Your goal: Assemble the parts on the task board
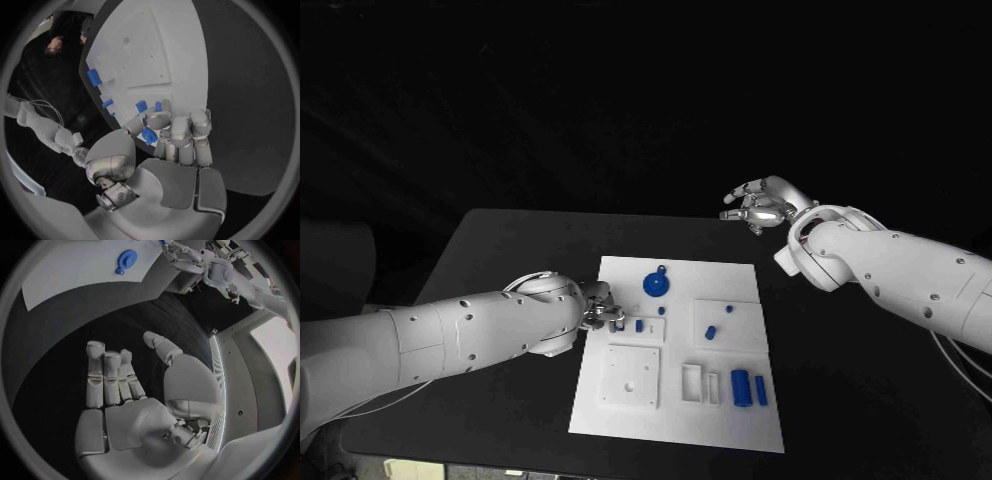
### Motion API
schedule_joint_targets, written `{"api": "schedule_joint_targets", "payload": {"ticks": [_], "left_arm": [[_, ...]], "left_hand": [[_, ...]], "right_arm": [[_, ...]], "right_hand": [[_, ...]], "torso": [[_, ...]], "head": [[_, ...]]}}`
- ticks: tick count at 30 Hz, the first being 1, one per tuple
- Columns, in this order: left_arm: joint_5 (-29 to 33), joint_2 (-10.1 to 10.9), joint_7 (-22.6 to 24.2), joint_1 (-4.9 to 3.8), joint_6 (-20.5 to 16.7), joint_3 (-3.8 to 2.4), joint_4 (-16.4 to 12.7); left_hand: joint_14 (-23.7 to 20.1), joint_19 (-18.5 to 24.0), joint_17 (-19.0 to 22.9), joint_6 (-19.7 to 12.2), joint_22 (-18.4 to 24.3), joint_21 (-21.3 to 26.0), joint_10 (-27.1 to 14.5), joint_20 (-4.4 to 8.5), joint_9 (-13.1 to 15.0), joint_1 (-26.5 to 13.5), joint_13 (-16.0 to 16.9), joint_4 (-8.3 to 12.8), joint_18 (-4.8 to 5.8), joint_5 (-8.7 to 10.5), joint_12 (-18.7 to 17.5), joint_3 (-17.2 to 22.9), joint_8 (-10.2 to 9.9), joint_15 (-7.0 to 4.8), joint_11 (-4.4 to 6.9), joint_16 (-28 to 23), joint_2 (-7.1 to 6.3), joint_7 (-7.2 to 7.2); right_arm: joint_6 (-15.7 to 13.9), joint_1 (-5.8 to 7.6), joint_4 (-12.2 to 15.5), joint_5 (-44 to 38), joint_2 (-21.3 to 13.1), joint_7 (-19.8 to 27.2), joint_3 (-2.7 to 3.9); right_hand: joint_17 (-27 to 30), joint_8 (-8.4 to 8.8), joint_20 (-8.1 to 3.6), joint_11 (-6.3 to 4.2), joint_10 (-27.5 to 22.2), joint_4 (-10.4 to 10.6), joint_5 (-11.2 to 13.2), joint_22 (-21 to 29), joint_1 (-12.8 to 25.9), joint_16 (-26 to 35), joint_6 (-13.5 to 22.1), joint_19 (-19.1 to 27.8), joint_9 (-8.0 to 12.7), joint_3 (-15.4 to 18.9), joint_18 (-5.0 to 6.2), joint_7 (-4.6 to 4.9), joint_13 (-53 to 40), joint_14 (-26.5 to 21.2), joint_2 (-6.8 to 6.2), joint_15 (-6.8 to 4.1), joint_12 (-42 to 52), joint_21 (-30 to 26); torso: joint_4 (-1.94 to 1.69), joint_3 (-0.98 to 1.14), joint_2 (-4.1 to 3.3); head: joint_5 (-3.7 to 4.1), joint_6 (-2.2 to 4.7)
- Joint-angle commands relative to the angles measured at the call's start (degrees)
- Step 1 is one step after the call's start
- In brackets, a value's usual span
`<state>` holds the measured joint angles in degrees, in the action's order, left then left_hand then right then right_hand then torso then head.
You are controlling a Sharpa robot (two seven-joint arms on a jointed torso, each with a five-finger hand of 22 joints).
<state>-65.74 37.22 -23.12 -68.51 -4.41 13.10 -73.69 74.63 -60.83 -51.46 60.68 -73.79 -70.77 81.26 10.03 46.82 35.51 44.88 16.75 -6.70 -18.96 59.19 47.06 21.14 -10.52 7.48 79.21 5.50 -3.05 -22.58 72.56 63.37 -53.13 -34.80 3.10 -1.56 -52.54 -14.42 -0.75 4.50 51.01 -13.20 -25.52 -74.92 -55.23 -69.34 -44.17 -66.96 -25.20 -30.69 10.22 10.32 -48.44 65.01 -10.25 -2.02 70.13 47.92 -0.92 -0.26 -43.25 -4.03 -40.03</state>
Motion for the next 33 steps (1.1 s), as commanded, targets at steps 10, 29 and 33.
{"api": "schedule_joint_targets", "payload": {"ticks": [10, 29, 33], "left_arm": [[0.7, -0.9, -0.1, 0.51, 3.2, 0.35, 0.0], [-1.9, -1.5, -0.3, -0.06, 7.0, 0.03, -0.8], [-3.0, -1.6, -0.8, -0.10, 8.5, 0.03, -0.7]], "left_hand": [[0.0, 0.1, 0.1, 11.6, 0.1, -0.1, -0.4, 5.13, -0.1, 0.9, -0.1, -0.2, -1.03, -0.47, 0.4, 0.5, 0.3, -0.41, 0.45, 0.2, 0.65, 4.70], [-0.1, 0.1, 0.3, 11.4, 0.1, -0.1, -0.5, 5.11, -0.2, 1.6, -0.4, -0.3, -1.02, -0.24, 0.5, 0.6, 0.5, -0.43, 0.45, 0.2, 0.22, 4.69], [-0.1, 0.1, 0.3, 11.4, 0.1, -0.1, -0.5, 5.10, -0.2, 1.8, -0.4, -0.3, -1.01, -0.22, 0.5, 0.6, 0.6, -0.43, 0.44, 0.2, 0.15, 4.68]], "right_arm": [[0.9, -0.02, 0.0, -0.6, 0.2, 0.2, 0.00], [1.1, -0.10, -0.1, -0.6, 0.3, 0.2, 0.00], [1.1, -0.12, -0.1, -0.6, 0.3, 0.1, 0.00]], "right_hand": [[0.1, -0.13, -0.41, -0.37, -0.1, 0.1, -0.4, -1.0, 0.5, -0.2, -0.1, 0.1, 0.1, 0.0, 4.78, 0.32, 0.1, 0.4, 0.25, -0.15, 0.3, 0.2], [0.1, -0.13, -0.42, -0.37, -0.1, 0.1, -0.4, -1.1, 0.6, -0.2, -0.1, 0.1, 0.1, 0.0, 4.78, 0.32, 0.2, 0.4, 0.27, -0.16, 0.4, 0.2], [0.1, -0.13, -0.42, -0.37, -0.1, 0.1, -0.4, -1.1, 0.6, -0.2, -0.1, 0.1, 0.1, 0.0, 4.78, 0.32, 0.2, 0.4, 0.28, -0.16, 0.4, 0.2]], "torso": [[-0.05, -0.03, 0.01], [-0.04, -0.05, 0.01], [-0.05, -0.05, 0.02]], "head": [[0.07, -0.06], [0.12, -0.10], [0.16, -0.12]]}}
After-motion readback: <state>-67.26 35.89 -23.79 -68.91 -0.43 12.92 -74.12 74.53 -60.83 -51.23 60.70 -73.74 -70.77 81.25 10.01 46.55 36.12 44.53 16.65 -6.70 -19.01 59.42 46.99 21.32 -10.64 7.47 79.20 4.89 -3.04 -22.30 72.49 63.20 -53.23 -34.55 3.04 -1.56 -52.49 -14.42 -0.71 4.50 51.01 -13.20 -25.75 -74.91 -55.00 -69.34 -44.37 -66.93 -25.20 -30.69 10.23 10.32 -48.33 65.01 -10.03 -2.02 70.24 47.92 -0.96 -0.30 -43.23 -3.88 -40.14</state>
